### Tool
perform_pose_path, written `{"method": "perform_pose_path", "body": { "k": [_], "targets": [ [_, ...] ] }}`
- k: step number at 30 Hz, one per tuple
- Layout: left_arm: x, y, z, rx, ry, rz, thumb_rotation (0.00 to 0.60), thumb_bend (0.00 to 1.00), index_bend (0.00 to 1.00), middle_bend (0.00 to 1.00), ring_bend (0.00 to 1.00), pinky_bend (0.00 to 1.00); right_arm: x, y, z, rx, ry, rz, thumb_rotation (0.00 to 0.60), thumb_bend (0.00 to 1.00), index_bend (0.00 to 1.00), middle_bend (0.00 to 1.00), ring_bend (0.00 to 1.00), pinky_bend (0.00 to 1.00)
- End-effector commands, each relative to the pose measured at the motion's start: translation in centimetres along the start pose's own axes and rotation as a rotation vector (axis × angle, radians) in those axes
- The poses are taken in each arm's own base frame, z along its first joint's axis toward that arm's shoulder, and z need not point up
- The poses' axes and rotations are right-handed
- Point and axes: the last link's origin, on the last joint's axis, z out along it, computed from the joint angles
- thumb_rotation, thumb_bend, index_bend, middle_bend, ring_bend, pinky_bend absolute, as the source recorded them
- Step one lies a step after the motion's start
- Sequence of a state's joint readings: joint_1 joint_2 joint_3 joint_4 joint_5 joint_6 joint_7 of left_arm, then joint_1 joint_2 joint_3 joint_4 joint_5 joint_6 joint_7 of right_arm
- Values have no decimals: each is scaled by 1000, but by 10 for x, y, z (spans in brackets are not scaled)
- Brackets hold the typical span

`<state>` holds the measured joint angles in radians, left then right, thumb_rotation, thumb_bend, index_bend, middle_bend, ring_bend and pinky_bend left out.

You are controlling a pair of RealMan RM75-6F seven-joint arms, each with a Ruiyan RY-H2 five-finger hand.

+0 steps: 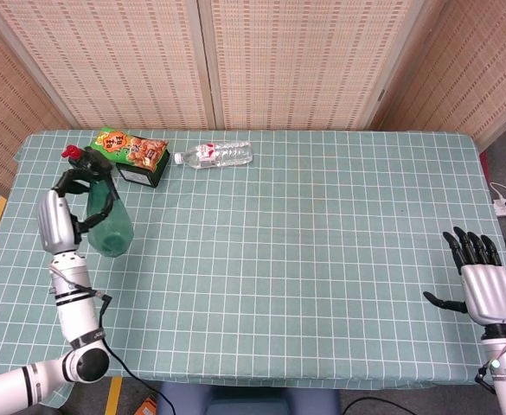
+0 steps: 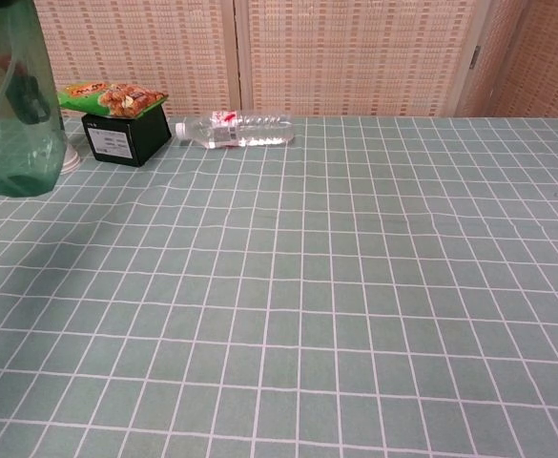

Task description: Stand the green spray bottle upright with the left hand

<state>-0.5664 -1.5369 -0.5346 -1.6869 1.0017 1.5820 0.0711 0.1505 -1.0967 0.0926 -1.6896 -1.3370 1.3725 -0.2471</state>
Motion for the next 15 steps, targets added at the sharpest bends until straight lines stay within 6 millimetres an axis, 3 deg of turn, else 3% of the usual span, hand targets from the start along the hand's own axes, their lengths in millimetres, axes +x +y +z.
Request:
{"method": "perform_pose_path", "body": {
  "k": [1,9,15],
  "targets": [
    [28,-10,7,0,66,-231,600,285,460,586,482,390,-1,0,1,-13,0,-7,600,0,0,0,0,0],
    [19,-41,0,43,29,-442,600,278,435,561,459,369,-3,1,1,-38,1,-18,600,0,0,0,0,0],
    [9,-64,-7,62,3,-496,600,276,433,556,452,365,-3,2,1,-44,-5,-24,600,0,0,0,0,0]
  ]
}}
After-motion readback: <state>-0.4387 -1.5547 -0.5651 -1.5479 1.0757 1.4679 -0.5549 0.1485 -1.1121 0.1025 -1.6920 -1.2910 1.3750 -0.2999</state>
